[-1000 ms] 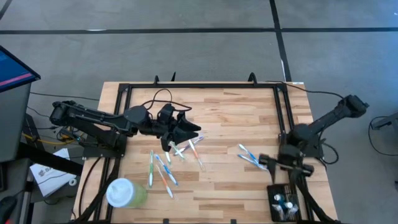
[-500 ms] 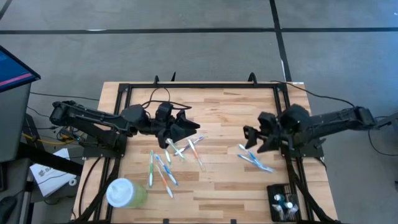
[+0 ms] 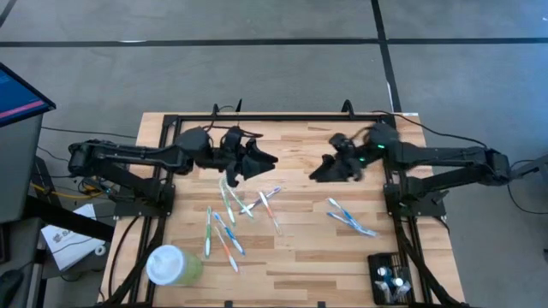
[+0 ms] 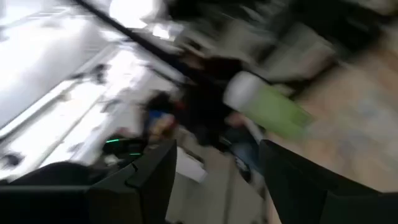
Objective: Pick & Place toothbrushing station
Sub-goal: Put the top blue toothbrush into the black organizer
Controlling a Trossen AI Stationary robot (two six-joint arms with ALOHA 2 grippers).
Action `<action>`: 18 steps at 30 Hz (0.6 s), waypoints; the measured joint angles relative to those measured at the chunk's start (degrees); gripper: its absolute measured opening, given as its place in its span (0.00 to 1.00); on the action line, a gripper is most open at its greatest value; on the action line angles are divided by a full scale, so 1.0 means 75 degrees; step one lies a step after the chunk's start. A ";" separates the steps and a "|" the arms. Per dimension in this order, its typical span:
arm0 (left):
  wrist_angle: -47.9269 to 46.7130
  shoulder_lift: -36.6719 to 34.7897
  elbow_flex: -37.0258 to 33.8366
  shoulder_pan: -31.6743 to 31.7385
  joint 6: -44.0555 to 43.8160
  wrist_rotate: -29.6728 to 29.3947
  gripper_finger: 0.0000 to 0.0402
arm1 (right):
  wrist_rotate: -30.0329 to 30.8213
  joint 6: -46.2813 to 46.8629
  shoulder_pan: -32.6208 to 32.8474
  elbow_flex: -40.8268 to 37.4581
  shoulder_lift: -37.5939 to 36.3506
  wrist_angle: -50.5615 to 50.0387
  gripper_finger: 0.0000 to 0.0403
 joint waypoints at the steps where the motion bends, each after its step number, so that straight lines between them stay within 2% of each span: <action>1: -0.0324 0.0000 0.0000 0.0119 0.0000 0.0177 0.42 | -0.0003 -0.0076 -0.0097 0.0118 0.0133 -0.0489 0.55; 9: -0.2435 0.0000 0.0000 0.0536 0.0443 0.0592 0.42 | -0.0211 -0.0664 -0.0516 0.0587 0.0435 -0.3306 0.55; 14: -0.2542 0.0000 0.0000 0.0543 0.0627 0.0596 0.42 | -0.0163 -0.1186 -0.0548 0.0740 0.0246 -0.5835 0.55; 18: -0.2544 0.0000 0.0000 0.0543 0.0818 0.0593 0.42 | 0.0321 -0.1714 -0.0527 0.0737 0.0234 -0.7576 0.55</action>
